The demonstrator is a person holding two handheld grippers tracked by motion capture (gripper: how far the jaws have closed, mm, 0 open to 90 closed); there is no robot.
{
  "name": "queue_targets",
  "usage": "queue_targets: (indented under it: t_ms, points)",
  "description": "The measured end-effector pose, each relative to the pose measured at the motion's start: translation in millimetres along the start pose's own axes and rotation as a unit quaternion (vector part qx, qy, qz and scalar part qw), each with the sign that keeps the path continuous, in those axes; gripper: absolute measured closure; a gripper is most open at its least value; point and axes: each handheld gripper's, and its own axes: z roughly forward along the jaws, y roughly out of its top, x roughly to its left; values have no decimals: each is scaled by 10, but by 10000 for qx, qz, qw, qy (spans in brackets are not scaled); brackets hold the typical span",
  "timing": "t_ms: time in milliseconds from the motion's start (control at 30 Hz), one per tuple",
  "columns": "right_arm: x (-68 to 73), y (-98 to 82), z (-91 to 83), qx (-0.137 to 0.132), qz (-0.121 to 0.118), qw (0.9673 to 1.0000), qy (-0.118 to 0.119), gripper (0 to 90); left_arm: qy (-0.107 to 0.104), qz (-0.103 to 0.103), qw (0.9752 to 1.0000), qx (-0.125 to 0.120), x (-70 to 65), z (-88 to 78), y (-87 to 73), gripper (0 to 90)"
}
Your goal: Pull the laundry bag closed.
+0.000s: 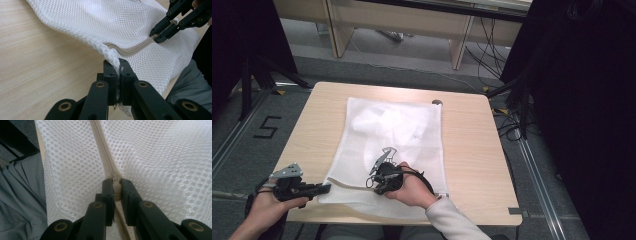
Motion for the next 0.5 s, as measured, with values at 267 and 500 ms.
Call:
queue_targets:
  t_ms: [267,500]
  points:
    - [-20,-31,-27,78,25,9999,-59,824,17,-20,10000,-23,-4,3,-2,854]
    - [-27,-45,-38,64,-28,10000,-58,823,17,-12,10000,-15,-3,2,-2,855]
